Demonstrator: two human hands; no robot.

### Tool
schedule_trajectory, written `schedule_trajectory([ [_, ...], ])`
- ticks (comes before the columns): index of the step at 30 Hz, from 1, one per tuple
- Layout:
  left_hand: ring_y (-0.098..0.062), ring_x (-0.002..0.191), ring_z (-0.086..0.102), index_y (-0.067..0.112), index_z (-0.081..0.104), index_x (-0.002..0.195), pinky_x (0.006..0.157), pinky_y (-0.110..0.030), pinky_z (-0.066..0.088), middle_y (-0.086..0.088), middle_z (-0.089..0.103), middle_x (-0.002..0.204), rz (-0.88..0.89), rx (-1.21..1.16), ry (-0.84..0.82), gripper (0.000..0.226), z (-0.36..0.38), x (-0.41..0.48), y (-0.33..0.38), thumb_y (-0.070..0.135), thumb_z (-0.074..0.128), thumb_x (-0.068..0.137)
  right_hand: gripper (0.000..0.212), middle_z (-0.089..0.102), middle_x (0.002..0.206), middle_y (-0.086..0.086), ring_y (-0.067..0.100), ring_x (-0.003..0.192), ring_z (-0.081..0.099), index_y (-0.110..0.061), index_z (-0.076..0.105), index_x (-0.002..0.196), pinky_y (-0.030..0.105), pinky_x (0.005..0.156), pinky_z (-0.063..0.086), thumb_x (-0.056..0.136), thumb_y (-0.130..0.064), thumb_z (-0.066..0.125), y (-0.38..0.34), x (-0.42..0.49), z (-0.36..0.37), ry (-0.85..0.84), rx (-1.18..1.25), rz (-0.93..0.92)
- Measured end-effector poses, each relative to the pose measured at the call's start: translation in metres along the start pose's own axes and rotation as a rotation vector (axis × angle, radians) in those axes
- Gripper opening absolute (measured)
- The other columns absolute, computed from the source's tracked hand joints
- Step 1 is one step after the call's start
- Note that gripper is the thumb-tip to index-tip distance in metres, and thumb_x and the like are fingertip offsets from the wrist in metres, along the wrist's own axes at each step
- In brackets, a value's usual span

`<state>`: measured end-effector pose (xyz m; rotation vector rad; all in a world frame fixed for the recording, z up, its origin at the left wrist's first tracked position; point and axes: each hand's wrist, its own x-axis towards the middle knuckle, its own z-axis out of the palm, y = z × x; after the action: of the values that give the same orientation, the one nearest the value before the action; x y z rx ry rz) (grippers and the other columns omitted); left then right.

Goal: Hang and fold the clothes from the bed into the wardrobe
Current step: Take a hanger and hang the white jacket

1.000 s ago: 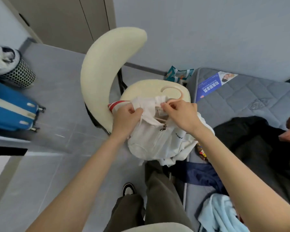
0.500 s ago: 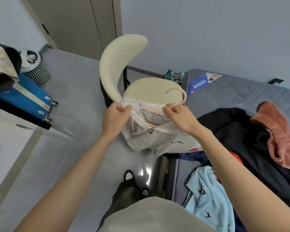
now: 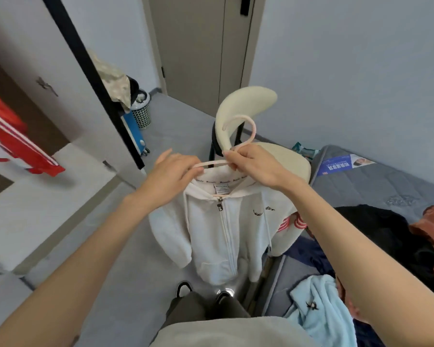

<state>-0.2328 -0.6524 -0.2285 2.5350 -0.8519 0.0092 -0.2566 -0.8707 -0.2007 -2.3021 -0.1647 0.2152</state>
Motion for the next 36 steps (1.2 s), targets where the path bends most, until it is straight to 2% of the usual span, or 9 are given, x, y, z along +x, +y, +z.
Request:
schedule_trajectory([
  [6, -0.021, 0.082, 0.06, 0.024, 0.064, 0.096, 0.068, -0.038, 0.046, 0.007, 0.063, 0.081, -0.161, 0.075, 0.147, 0.026, -0.086, -0.057, -0.026, 0.038, 0.043, 0.1, 0.043, 0.058, 0.064, -0.006, 0.009, 0.064, 0.051, -0.016, 0.066, 0.068, 0.031, 0.073, 0.041, 0.099, -0.039, 0.047, -0.101, 0.031, 0.028, -0.139, 0.025, -0.249],
  [9, -0.021, 0.083, 0.06, 0.024, 0.065, 0.094, 0.068, -0.039, 0.048, 0.008, 0.066, 0.085, -0.257, 0.141, 0.257, 0.028, -0.128, -0.096, -0.049, 0.039, 0.042, 0.099, 0.011, 0.064, 0.085, -0.006, 0.004, 0.078, 0.051, -0.022, 0.067, 0.092, 0.024, 0.074, 0.038, 0.092, -0.032, 0.063, -0.129, 0.047, 0.046, -0.169, -0.138, -0.396],
  [12, -0.02, 0.081, 0.061, 0.022, 0.066, 0.094, 0.067, -0.04, 0.049, 0.008, 0.066, 0.084, -0.329, 0.176, 0.367, 0.028, -0.17, -0.135, -0.077, 0.038, 0.043, 0.099, 0.03, 0.062, 0.105, -0.007, 0.009, 0.093, 0.054, -0.024, 0.056, 0.117, 0.019, 0.08, 0.041, 0.091, -0.035, 0.064, -0.156, 0.062, 0.071, -0.172, -0.195, -0.417],
  [16, -0.017, 0.077, 0.06, 0.021, 0.066, 0.093, 0.063, -0.034, 0.045, 0.01, 0.064, 0.081, -0.409, 0.263, 0.454, 0.028, -0.227, -0.181, -0.113, 0.038, 0.044, 0.099, 0.024, 0.043, 0.063, -0.011, 0.007, 0.057, 0.037, -0.029, 0.042, 0.077, 0.026, 0.056, 0.031, 0.095, -0.037, 0.056, -0.211, 0.085, 0.109, -0.128, -0.188, -0.477],
  [20, -0.014, 0.075, 0.06, 0.024, 0.064, 0.09, 0.064, -0.034, 0.05, 0.011, 0.063, 0.081, -0.496, 0.386, 0.519, 0.031, -0.279, -0.233, -0.152, 0.042, 0.039, 0.099, 0.035, 0.041, 0.066, -0.003, 0.014, 0.061, 0.035, -0.023, 0.035, 0.071, 0.037, 0.061, 0.036, 0.097, -0.043, 0.048, -0.263, 0.103, 0.13, -0.037, -0.247, -0.605],
  [23, -0.008, 0.075, 0.058, 0.022, 0.066, 0.092, 0.059, -0.015, 0.038, 0.012, 0.061, 0.081, -0.495, 0.398, 0.623, 0.027, -0.303, -0.26, -0.174, 0.035, 0.044, 0.099, 0.042, 0.044, 0.068, 0.002, 0.022, 0.07, 0.041, -0.018, 0.036, 0.069, 0.043, 0.07, 0.039, 0.093, -0.053, 0.035, -0.282, 0.115, 0.148, 0.009, -0.333, -0.656],
  [30, -0.014, 0.082, 0.06, 0.013, 0.07, 0.094, 0.078, -0.036, 0.049, -0.001, 0.067, 0.087, -0.45, 0.393, 0.679, 0.023, -0.325, -0.272, -0.204, 0.025, 0.05, 0.097, 0.034, 0.055, 0.106, -0.005, 0.016, 0.1, 0.045, -0.015, 0.057, 0.117, 0.03, 0.089, 0.039, 0.094, -0.04, 0.056, -0.349, 0.142, 0.191, -0.062, -0.29, -0.792],
  [34, -0.016, 0.083, 0.06, 0.016, 0.071, 0.094, 0.082, -0.039, 0.047, 0.001, 0.068, 0.088, -0.43, 0.47, 0.66, 0.024, -0.33, -0.252, -0.216, 0.03, 0.051, 0.096, 0.028, 0.062, 0.074, -0.002, 0.017, 0.071, 0.056, -0.007, 0.062, 0.088, 0.028, 0.074, 0.045, 0.099, -0.029, 0.049, -0.394, 0.156, 0.212, -0.221, -0.035, -0.772],
  [36, -0.015, 0.095, 0.057, 0.021, 0.069, 0.096, 0.1, -0.042, 0.036, 0.005, 0.065, 0.097, -0.491, 0.485, 0.679, 0.022, -0.336, -0.244, -0.227, 0.031, 0.05, 0.097, 0.029, 0.051, 0.066, -0.006, 0.011, 0.059, 0.044, -0.005, 0.057, 0.082, 0.02, 0.063, 0.041, 0.1, -0.027, 0.048, -0.405, 0.171, 0.217, -0.253, 0.077, -0.733],
])
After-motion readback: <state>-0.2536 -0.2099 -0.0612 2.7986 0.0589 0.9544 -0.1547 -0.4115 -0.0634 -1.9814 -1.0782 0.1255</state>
